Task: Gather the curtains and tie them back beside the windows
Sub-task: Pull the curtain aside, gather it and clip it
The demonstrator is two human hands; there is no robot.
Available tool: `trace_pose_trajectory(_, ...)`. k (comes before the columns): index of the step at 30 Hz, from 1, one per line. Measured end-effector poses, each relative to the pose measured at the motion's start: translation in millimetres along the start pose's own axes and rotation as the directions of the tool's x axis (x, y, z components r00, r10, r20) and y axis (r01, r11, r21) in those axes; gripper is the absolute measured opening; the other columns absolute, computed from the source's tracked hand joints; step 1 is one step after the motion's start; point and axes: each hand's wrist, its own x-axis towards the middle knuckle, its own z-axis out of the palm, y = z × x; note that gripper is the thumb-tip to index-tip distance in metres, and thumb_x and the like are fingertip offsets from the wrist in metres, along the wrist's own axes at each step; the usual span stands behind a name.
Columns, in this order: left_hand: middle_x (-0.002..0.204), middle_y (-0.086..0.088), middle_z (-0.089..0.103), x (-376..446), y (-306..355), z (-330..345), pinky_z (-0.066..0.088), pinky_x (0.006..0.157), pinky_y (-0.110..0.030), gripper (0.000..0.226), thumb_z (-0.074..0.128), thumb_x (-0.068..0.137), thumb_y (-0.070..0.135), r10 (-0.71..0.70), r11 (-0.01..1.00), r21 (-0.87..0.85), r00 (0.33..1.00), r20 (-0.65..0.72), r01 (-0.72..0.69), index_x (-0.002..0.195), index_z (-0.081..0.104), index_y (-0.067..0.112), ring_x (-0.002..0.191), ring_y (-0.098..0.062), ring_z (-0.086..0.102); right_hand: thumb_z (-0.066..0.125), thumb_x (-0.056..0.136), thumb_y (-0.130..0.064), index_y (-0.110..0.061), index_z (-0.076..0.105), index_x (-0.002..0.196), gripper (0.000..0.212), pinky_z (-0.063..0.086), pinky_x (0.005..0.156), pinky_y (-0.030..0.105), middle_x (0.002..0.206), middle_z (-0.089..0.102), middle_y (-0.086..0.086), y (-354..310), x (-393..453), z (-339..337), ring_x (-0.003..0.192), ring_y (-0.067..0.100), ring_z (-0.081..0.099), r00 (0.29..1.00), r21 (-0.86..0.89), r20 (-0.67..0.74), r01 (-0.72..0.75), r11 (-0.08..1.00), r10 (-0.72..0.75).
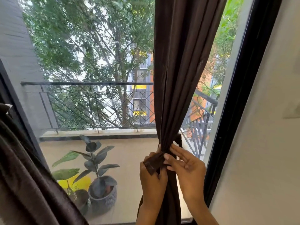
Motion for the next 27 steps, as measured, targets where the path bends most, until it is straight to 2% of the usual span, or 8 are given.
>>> trace_pose_trajectory(4, 0.082, 0.005, 0.067, -3.8, 1.3, 4.2, 0.048, 0.065, -0.022, 0.008, 0.064, 0.085, 0.009, 0.011, 0.994, 0.113, 1.0, -0.015, -0.009, 0.09, 0.069, 0.013, 0.078, -0.016, 0.061, 0.08, 0.07, -0.005, -0.031, 0.063, 0.112, 0.052, 0.056, 0.059, 0.025, 0.083, 0.073, -0.01, -0.2, 6.0, 6.6, 0.06, 0.017, 0.07, 0.997, -0.107, -0.06, 0.043, 0.993, -0.049)
trace_pose_trajectory(7, 0.087, 0.009, 0.067, -6.0, 5.9, 3.2, 0.048, 0.069, -0.02, 0.012, 0.06, 0.086, 0.015, 0.055, 0.993, 0.111, 0.998, -0.042, -0.05, 0.096, 0.066, 0.019, 0.083, -0.009, 0.059, 0.082, 0.07, -0.018, -0.031, 0.062, 0.118, 0.053, 0.055, 0.064, 0.026, 0.08, 0.065, -0.009, 5.7, 11.1, 11.6, 0.06, 0.008, 0.065, 0.987, -0.342, -0.02, 0.142, 0.929, -0.159)
trace_pose_trajectory(10, 0.084, 0.015, 0.062, -9.2, 7.6, 3.4, 0.041, 0.068, -0.01, 0.013, 0.056, 0.086, 0.025, 0.104, 0.986, 0.139, 0.993, -0.061, -0.095, 0.097, 0.061, 0.026, 0.078, -0.004, 0.055, 0.077, 0.077, -0.022, -0.028, 0.07, 0.103, 0.028, 0.044, 0.06, 0.01, 0.08, 0.057, -0.007, 5.6, 14.1, 16.7, 0.064, 0.006, 0.057, 0.966, -0.489, 0.057, 0.246, 0.837, -0.251)
trace_pose_trajectory(13, 0.086, 0.013, 0.064, -10.2, 6.7, 1.4, 0.039, 0.07, -0.009, 0.023, 0.051, 0.087, 0.036, 0.122, 0.982, 0.144, 0.992, -0.006, -0.12, 0.104, 0.064, 0.027, 0.079, -0.003, 0.054, 0.069, 0.085, -0.021, -0.021, 0.072, 0.093, 0.008, 0.044, 0.059, 0.013, 0.084, 0.054, -0.012, 6.1, 22.0, 14.4, 0.074, 0.005, 0.056, 0.948, -0.572, 0.142, 0.314, 0.758, -0.286)
trace_pose_trajectory(16, 0.098, 0.017, 0.068, -5.9, 6.3, -15.7, 0.042, 0.077, -0.018, 0.017, 0.059, 0.085, 0.031, 0.284, 0.948, 0.149, 0.959, 0.013, -0.282, 0.101, 0.066, 0.029, 0.082, -0.003, 0.058, 0.068, 0.086, -0.012, -0.024, 0.069, 0.086, 0.012, 0.046, 0.054, 0.019, 0.085, 0.054, -0.009, 4.7, 38.2, 1.4, 0.076, 0.009, 0.055, 0.94, -0.528, 0.231, 0.338, 0.779, -0.251)
trace_pose_trajectory(20, 0.116, 0.019, 0.063, 17.4, 8.0, -43.9, 0.044, 0.076, -0.024, 0.017, 0.057, 0.086, 0.024, 0.34, 0.939, 0.125, 0.918, -0.206, -0.32, 0.101, 0.065, 0.024, 0.09, -0.006, 0.056, 0.068, 0.084, -0.011, -0.022, 0.07, 0.088, 0.011, 0.052, 0.058, 0.03, 0.098, 0.06, 0.008, -2.5, 55.3, -21.6, 0.081, 0.02, 0.057, 0.942, -0.464, 0.31, 0.266, 0.845, -0.127)
trace_pose_trajectory(23, 0.13, 0.02, 0.053, 44.2, 1.3, -48.6, 0.043, 0.087, -0.03, 0.033, 0.05, 0.091, 0.033, 0.271, 0.952, 0.158, 0.962, -0.04, -0.262, 0.123, 0.057, 0.031, 0.108, -0.012, 0.053, 0.065, 0.084, -0.015, -0.028, 0.069, 0.086, 0.014, 0.053, 0.066, 0.027, 0.102, 0.06, 0.004, -9.6, 56.3, -29.0, 0.084, 0.022, 0.057, 0.935, -0.444, 0.349, 0.221, 0.869, -0.059)
trace_pose_trajectory(27, 0.11, 0.041, 0.052, 59.0, 1.6, -38.2, 0.038, 0.094, -0.032, 0.047, 0.048, 0.09, 0.037, 0.178, 0.958, 0.161, 0.935, 0.308, -0.236, 0.134, 0.036, 0.048, 0.1, -0.004, 0.048, 0.064, 0.085, -0.013, -0.031, 0.069, 0.088, 0.018, 0.05, 0.067, 0.018, 0.105, 0.061, -0.002, -17.2, 51.7, -28.4, 0.082, 0.016, 0.057, 0.912, -0.426, 0.409, 0.222, 0.877, -0.033)
